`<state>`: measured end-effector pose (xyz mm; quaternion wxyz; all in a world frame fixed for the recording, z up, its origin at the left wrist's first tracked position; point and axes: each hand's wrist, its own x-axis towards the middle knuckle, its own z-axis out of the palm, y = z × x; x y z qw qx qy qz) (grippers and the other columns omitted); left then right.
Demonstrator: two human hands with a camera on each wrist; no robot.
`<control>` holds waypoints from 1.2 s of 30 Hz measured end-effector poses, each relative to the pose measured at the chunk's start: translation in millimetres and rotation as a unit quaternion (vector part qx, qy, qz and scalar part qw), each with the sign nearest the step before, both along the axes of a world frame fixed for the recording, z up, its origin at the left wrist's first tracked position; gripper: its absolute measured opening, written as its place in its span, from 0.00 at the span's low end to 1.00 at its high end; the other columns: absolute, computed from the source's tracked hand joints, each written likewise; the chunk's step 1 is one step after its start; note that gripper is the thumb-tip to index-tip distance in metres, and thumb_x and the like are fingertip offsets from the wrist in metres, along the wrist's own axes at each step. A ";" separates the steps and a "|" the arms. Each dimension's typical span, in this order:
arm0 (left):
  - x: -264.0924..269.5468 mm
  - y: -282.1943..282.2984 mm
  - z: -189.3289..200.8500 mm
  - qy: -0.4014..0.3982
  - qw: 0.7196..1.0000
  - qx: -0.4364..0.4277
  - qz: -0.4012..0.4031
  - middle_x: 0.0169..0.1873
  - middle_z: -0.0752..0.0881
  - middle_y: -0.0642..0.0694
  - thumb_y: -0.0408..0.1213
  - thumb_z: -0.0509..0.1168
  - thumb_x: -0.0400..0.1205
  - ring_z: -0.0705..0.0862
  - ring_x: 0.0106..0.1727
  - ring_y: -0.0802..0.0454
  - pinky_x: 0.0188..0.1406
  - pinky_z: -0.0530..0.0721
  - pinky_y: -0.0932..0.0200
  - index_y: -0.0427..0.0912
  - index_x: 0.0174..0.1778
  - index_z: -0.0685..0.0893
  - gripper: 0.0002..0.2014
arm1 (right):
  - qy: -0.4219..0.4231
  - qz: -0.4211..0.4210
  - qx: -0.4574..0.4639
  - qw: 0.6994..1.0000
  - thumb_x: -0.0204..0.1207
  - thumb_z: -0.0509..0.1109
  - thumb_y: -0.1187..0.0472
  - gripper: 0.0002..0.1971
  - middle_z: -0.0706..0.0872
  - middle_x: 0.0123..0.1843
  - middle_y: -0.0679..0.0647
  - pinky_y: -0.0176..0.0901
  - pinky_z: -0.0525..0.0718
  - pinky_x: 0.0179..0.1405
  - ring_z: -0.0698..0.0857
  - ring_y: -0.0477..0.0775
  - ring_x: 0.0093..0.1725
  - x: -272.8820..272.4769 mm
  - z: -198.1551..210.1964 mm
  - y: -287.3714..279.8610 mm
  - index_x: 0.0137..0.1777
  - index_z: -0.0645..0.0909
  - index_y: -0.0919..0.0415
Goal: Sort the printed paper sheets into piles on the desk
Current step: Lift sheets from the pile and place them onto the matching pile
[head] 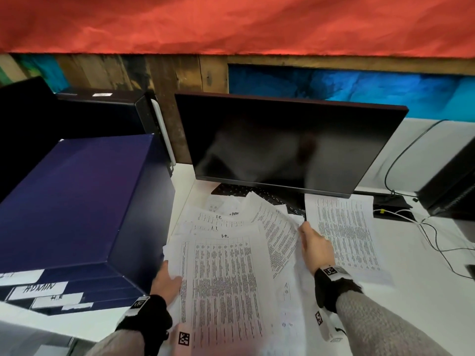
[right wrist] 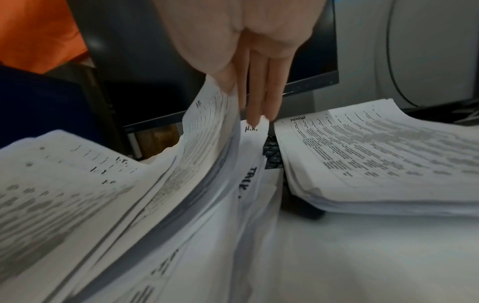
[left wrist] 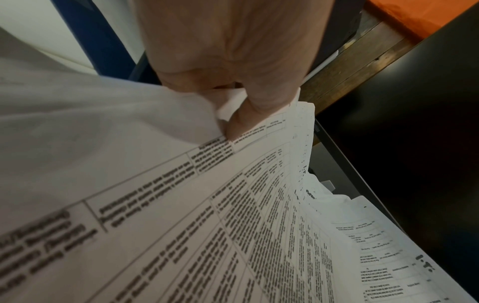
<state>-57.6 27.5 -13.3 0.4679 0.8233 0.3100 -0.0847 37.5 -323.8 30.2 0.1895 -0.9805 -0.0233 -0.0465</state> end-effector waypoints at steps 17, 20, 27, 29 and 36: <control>2.9 3.7 -6.5 -0.007 1.000 0.015 -0.001 0.56 0.85 0.40 0.24 0.63 0.76 0.81 0.57 0.40 0.59 0.78 0.50 0.40 0.65 0.75 0.21 | 0.081 -0.090 0.281 0.952 0.79 0.65 0.68 0.06 0.83 0.44 0.53 0.26 0.72 0.22 0.81 0.48 0.34 -8.8 -5.2 7.0 0.52 0.72 0.59; 2.8 2.9 -7.7 -0.006 1.000 0.015 -0.002 0.57 0.84 0.40 0.24 0.62 0.76 0.81 0.58 0.40 0.59 0.78 0.51 0.40 0.67 0.74 0.22 | 0.126 -0.106 0.192 0.968 0.80 0.64 0.64 0.11 0.79 0.58 0.63 0.43 0.83 0.51 0.82 0.58 0.50 4.5 -14.2 4.3 0.62 0.77 0.63; 3.8 4.8 -13.1 0.004 1.000 0.018 -0.002 0.58 0.84 0.39 0.23 0.62 0.76 0.81 0.59 0.39 0.62 0.78 0.47 0.38 0.68 0.73 0.23 | 0.133 -0.117 0.161 0.971 0.83 0.60 0.62 0.18 0.61 0.79 0.66 0.46 0.68 0.72 0.69 0.63 0.76 3.7 -29.0 2.4 0.70 0.76 0.69; 4.0 5.0 -14.4 0.005 1.000 0.021 0.000 0.58 0.84 0.39 0.23 0.63 0.76 0.81 0.59 0.39 0.62 0.78 0.47 0.38 0.68 0.73 0.23 | 0.123 -0.103 0.151 0.975 0.84 0.59 0.62 0.16 0.61 0.80 0.64 0.46 0.71 0.69 0.72 0.61 0.74 3.1 -29.2 4.4 0.68 0.78 0.68; 6.8 7.7 -22.3 0.013 1.000 0.007 -0.002 0.55 0.86 0.41 0.25 0.64 0.75 0.83 0.56 0.41 0.62 0.80 0.43 0.42 0.64 0.75 0.21 | 0.082 -0.056 0.076 0.992 0.84 0.57 0.60 0.13 0.55 0.84 0.62 0.53 0.81 0.61 0.78 0.66 0.69 -8.3 -35.4 17.5 0.55 0.81 0.67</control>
